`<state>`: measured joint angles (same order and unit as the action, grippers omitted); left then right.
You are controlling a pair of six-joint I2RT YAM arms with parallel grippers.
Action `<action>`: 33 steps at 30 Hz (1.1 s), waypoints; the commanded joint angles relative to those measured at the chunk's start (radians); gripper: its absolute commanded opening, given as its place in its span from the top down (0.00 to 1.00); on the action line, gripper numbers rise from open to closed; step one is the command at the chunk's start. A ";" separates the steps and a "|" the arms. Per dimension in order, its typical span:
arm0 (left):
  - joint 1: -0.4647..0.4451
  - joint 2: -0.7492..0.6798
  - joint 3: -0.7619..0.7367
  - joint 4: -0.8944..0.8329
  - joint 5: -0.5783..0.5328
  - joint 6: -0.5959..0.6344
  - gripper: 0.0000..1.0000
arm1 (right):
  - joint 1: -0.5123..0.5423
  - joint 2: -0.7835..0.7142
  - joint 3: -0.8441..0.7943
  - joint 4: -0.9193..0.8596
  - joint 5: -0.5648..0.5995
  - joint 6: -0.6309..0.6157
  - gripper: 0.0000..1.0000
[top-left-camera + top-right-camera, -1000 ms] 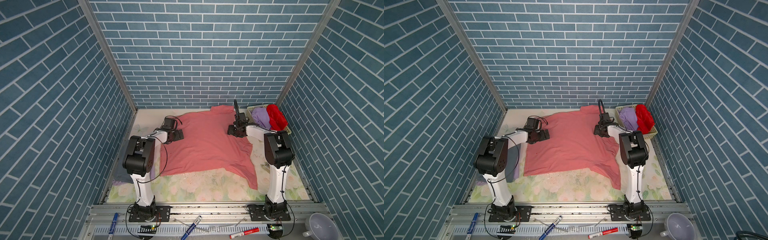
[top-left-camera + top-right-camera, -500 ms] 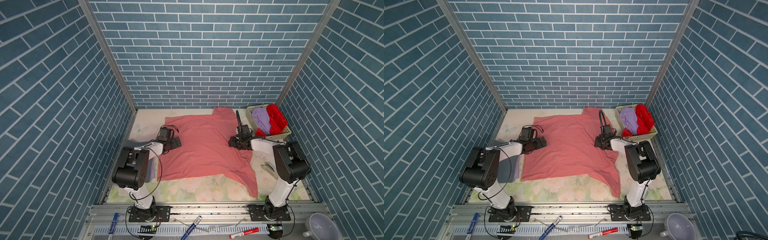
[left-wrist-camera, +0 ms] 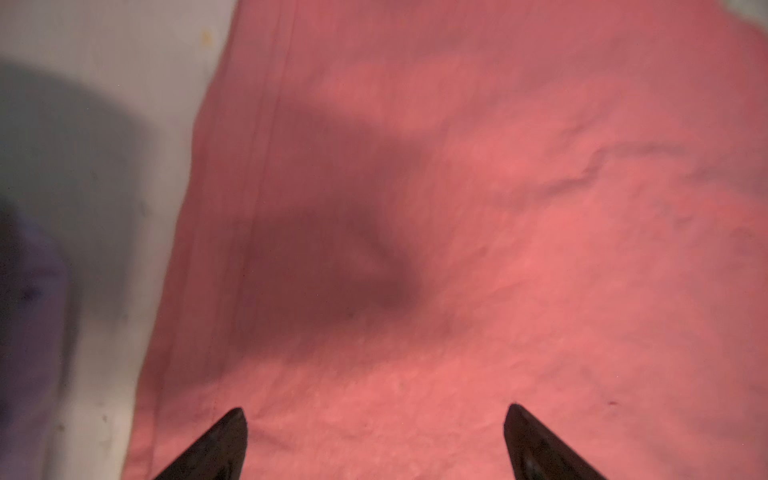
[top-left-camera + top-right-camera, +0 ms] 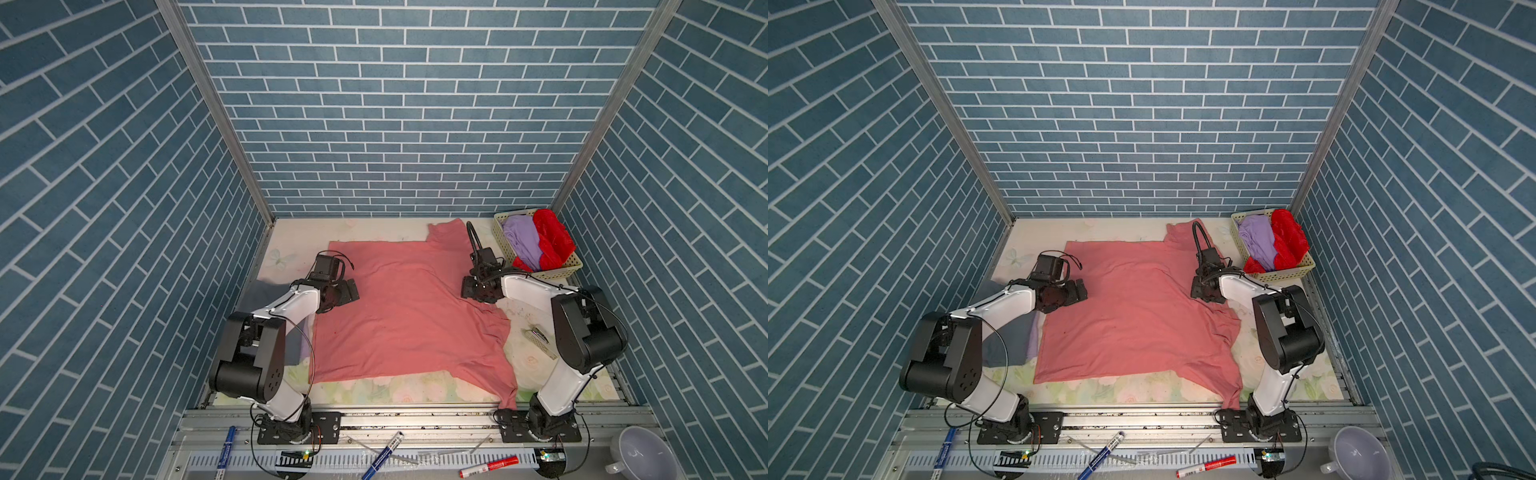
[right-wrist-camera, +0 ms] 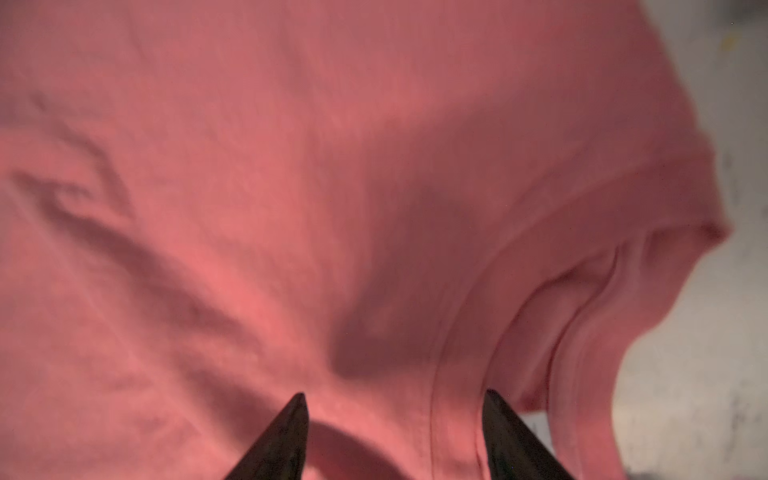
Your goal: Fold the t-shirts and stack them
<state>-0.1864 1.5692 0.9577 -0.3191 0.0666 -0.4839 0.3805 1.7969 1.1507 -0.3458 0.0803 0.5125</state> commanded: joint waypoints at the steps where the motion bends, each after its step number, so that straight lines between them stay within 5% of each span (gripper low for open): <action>1: 0.011 0.054 0.151 -0.081 -0.085 0.093 0.03 | -0.025 0.054 0.182 -0.046 0.059 -0.076 0.31; 12: 0.089 0.506 0.635 -0.174 -0.062 0.140 0.09 | -0.134 0.327 0.591 0.055 -0.059 -0.138 0.24; 28: 0.127 0.852 1.062 -0.328 -0.080 0.115 0.12 | -0.210 0.715 1.068 0.003 -0.264 -0.126 0.23; 33: 0.127 0.910 1.124 -0.331 -0.030 0.101 0.29 | -0.210 0.831 1.199 -0.027 -0.373 -0.113 0.25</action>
<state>-0.0620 2.4527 2.0682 -0.6025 0.0040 -0.3759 0.1726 2.5835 2.2761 -0.3309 -0.2001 0.3950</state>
